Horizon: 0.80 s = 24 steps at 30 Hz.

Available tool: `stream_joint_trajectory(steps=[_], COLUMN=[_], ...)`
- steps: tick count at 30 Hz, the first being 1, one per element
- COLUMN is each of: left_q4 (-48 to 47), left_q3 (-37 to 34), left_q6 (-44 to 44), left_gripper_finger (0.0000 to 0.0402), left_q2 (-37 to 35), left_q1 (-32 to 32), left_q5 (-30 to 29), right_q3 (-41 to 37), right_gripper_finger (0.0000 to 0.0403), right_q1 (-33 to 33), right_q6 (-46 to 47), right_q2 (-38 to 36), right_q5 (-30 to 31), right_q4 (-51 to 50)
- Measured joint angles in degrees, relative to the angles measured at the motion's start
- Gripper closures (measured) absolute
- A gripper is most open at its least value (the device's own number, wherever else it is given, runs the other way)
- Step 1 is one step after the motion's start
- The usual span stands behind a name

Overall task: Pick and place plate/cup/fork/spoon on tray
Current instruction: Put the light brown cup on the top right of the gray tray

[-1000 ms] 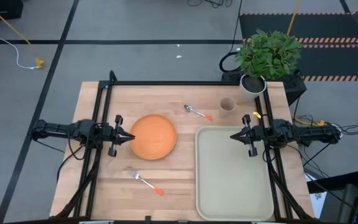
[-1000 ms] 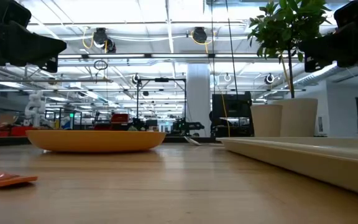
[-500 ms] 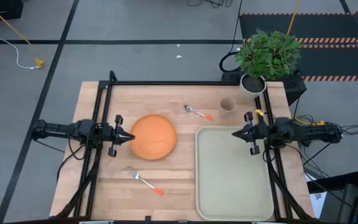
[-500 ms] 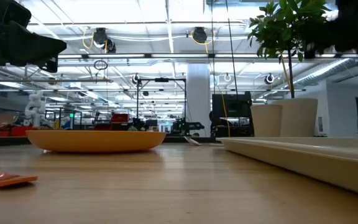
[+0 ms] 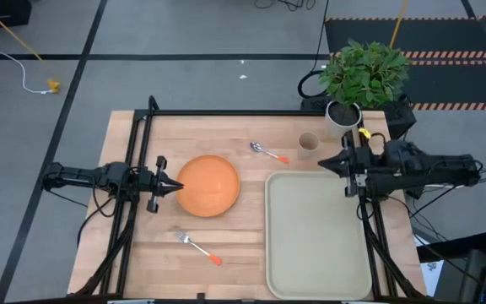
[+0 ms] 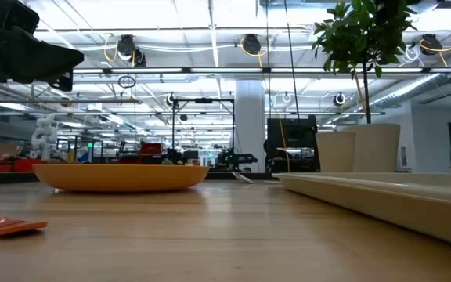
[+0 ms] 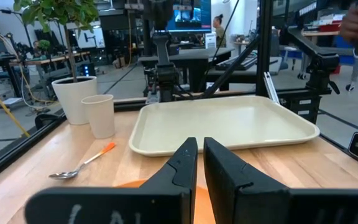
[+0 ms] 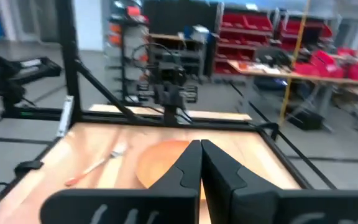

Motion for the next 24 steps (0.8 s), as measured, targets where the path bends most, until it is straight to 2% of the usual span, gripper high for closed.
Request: stream_joint_trajectory(steps=[8,15,19,22,24], left_q4=[0.3,0.6,1.7,2.3,2.9], left_q3=[0.0,0.0,0.0,0.0,0.0], left_q6=[0.3,0.6,0.9,1.4,-1.2], left_gripper_finger=[0.0369,0.0369,0.0369,0.0369,0.0369], left_q2=[0.0,0.0,0.0,0.0,0.0], left_q1=[0.0,0.0,0.0,0.0,0.0], left_q5=[0.0,0.0,-0.8,-3.9,-5.7], right_q3=[14.6,24.3,27.6,28.0,28.0], right_gripper_finger=[0.0403,0.0403,0.0403,0.0403,0.0403], right_q1=[-0.2,-3.7,-7.0,-10.1,-12.3], right_q6=[2.8,5.9,6.0,6.0,6.0], right_q2=[11.9,20.8,25.1,27.6,29.3], right_q5=[7.2,7.4,7.4,7.3,7.3], right_q4=[-13.0,-24.6,-31.2,-34.3,-36.4])
